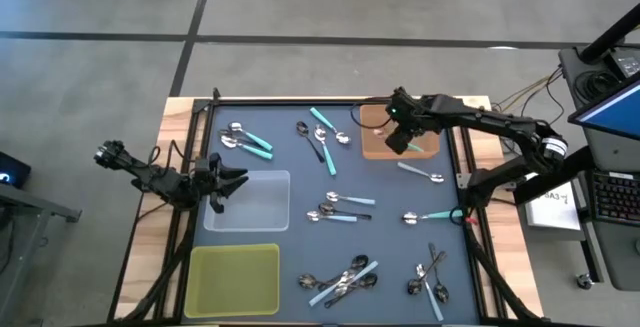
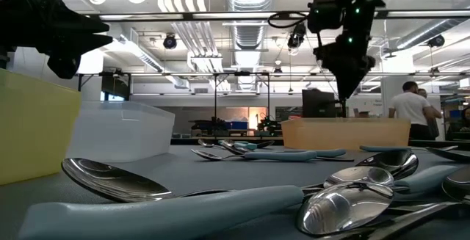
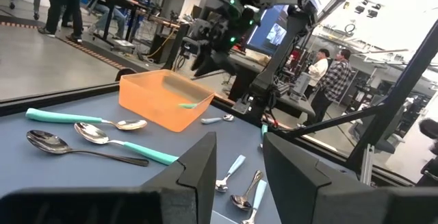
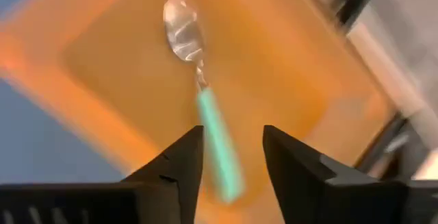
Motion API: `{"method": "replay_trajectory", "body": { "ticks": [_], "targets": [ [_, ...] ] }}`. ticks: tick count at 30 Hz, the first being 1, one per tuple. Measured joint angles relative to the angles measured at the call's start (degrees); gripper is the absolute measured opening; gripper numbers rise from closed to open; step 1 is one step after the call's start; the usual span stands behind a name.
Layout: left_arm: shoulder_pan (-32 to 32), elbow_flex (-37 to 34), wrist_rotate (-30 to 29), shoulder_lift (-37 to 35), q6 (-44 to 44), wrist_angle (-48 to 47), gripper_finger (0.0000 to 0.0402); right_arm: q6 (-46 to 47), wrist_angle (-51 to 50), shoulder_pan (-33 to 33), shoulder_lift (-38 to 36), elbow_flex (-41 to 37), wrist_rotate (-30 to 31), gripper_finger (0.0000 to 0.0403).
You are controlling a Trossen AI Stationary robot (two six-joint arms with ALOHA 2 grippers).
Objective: Sort silverware by color (type)
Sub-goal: Put the green spoon into the orange bin
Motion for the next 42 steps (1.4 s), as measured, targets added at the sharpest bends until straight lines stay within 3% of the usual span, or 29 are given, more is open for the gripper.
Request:
{"method": "replay_trajectory", "body": {
  "ticks": [5, 8, 17, 22, 34, 39, 42],
  "targets": [
    [0.0, 0.0, 0.0, 0.0, 0.0, 0.0, 0.0103, 10.2, -7.6, 2.6, -0.6, 2.1, -19.8, 0.0147],
    [0.0, 0.0, 0.0, 0.0, 0.0, 0.0, 0.0103, 10.9, -11.4, 8.0, -0.8, 0.4, -25.2, 0.0140],
    [0.0, 0.0, 0.0, 0.0, 0.0, 0.0, 0.0103, 10.8, -12.8, 28.5, -0.5, -9.6, -25.4, 0.0140],
    [0.0, 0.0, 0.0, 0.0, 0.0, 0.0, 0.0103, 10.8, -8.5, 36.0, -0.5, -13.4, -20.2, 0.0140],
    [0.0, 0.0, 0.0, 0.0, 0.0, 0.0, 0.0103, 19.4, -0.4, 40.4, -0.5, -21.6, -19.7, 0.0144],
    [0.0, 0.0, 0.0, 0.0, 0.0, 0.0, 0.0103, 23.4, -0.4, 40.5, -0.5, -22.3, -24.4, 0.0144],
    [0.0, 0.0, 0.0, 0.0, 0.0, 0.0, 0.0103, 24.0, -0.3, 41.0, -0.5, -22.3, -24.3, 0.0144]
  ]
}}
